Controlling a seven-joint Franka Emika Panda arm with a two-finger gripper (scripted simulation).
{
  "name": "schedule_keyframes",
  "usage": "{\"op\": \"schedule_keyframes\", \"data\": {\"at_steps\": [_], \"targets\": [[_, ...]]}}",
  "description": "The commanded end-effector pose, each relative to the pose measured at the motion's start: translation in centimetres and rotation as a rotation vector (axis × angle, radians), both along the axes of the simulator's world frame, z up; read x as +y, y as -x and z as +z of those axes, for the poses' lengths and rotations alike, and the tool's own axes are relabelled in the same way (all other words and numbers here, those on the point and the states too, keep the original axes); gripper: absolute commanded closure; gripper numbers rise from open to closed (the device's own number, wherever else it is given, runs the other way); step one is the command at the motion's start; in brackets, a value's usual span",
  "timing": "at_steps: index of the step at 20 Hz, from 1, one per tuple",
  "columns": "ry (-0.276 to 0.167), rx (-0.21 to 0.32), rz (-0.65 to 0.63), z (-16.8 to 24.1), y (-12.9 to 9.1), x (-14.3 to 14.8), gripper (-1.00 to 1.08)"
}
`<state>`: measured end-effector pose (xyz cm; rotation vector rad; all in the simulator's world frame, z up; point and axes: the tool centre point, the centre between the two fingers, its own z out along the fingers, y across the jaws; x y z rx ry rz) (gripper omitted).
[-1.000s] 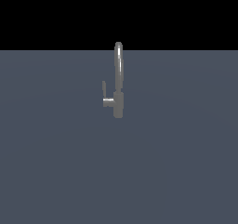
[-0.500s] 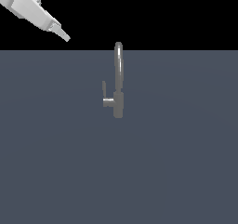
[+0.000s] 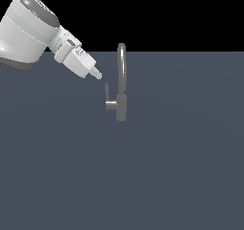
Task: Turn on the faucet by rotating a designated handle.
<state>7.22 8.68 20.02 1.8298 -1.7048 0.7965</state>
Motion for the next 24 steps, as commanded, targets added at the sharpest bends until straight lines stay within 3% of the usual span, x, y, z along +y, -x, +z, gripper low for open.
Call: {"op": "schedule_keyframes", "data": {"at_steps": [1, 12, 24], "targets": [[-0.007, 0.005, -0.031, -2.0, -0.3, -1.3, 1.08], [-0.012, 0.012, -0.068, -4.1, -0.4, -3.0, 1.08], [-0.013, 0.011, -0.068, -3.3, 3.0, -3.0, 1.08]]}}
